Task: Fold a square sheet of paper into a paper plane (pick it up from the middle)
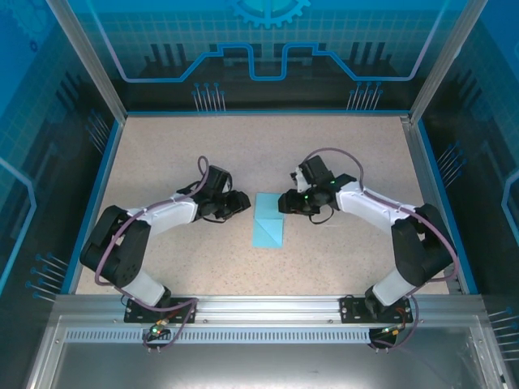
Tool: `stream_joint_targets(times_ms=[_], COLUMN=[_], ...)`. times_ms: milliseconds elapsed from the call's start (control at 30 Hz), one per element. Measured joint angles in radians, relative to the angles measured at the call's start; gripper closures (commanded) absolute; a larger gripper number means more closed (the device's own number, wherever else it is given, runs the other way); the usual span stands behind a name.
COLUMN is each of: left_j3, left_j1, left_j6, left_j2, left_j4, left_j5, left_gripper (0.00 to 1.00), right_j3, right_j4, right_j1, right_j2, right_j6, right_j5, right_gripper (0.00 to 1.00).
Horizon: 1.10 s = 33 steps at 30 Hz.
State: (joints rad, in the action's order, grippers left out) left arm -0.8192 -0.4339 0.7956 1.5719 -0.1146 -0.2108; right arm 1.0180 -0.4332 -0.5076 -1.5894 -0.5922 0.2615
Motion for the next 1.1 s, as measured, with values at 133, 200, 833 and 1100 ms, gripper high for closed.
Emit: stream_joint_targets(times_ms=[133,200,833,1100], left_j3=[0.051,0.066,0.103,0.103], left_j1=[-0.002,-0.006,-0.069,-0.075], left_j6=[0.044,0.064,0.122,0.123], left_j2=[-0.007,-0.007,0.061,0.090], left_j4=[0.037,0.056,0.208,0.232], left_j5=[-0.056,-0.084,-0.184,-0.210], left_gripper=[0.54,0.54,0.55,0.56], right_j3=[0.000,0.000,0.011,0.011], right_j4=[0.001,0.004,0.030,0.054], right_j1=[0.024,0.024,0.024,0.026], right_j2=[-0.064,-0.099,-0.217,-0.217], right_j6=[0.032,0.044,0.092,0.080], right_j5=[0.042,0.072,0.169,0.169], right_gripper=[0.54,0.56,0.83,0.90])
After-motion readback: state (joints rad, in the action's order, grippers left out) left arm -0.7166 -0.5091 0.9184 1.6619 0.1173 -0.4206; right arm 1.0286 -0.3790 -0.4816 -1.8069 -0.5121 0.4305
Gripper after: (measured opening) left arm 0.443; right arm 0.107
